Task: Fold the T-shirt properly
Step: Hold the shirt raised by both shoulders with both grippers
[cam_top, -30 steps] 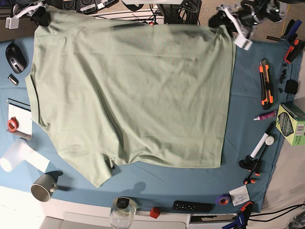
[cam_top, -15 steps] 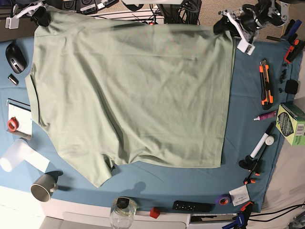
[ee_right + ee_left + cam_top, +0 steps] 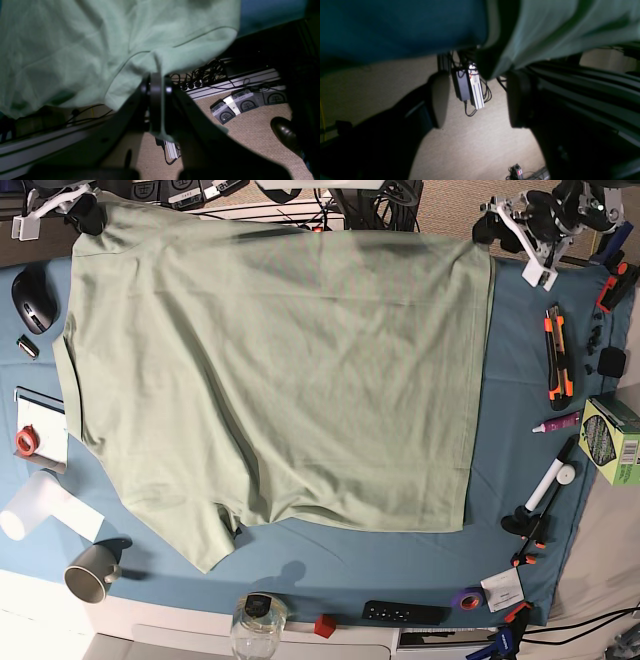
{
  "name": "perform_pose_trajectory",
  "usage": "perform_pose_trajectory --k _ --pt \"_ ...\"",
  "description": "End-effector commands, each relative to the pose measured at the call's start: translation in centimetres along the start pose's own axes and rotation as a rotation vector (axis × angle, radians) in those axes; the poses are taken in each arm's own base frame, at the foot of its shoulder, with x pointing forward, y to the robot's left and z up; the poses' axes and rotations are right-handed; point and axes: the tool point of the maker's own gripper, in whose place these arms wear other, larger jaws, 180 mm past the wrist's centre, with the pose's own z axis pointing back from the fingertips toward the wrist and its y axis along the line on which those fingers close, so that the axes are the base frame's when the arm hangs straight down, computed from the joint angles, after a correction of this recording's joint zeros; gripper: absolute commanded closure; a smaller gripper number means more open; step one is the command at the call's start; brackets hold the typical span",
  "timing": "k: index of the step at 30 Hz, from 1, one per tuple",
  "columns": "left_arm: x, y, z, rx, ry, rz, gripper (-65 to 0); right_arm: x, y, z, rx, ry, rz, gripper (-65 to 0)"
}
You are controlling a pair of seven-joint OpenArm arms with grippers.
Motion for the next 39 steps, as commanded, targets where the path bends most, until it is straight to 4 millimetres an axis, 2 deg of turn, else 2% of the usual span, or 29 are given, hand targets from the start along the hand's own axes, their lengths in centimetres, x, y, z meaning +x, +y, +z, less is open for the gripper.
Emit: perform_pose_trajectory --k 1,5,22,29,34,39 --pt "0.6 0.1 0.5 -0.001 -0.019 -0.013 -38.6 1.0 0.0 0.5 0.000 -0.029 0.017 0.0" --pt "1.3 0.1 0.5 -0.003 -0.057 -0.013 -41.3 1.0 0.0 0.5 0.000 -0.029 0.017 0.0" --pt "3.0 -1.5 0.1 -0.084 -0.115 0.030 -41.3 1.0 0.0 0.5 0.000 -0.030 0.017 0.0" --pt "3.1 -2.7 0.2 -0.149 -0.119 0.008 -41.2 1.1 0.0 0.5 0.000 -0.030 0.017 0.0" --pt "3.1 -2.8 0.2 -0.150 -0.120 0.009 -40.9 1.1 0.0 0.5 0.000 -0.030 0.017 0.0" --pt "3.1 -2.7 0.2 -0.150 -0.120 0.010 -29.9 1.1 0.0 0.5 0.000 -0.030 0.017 0.0"
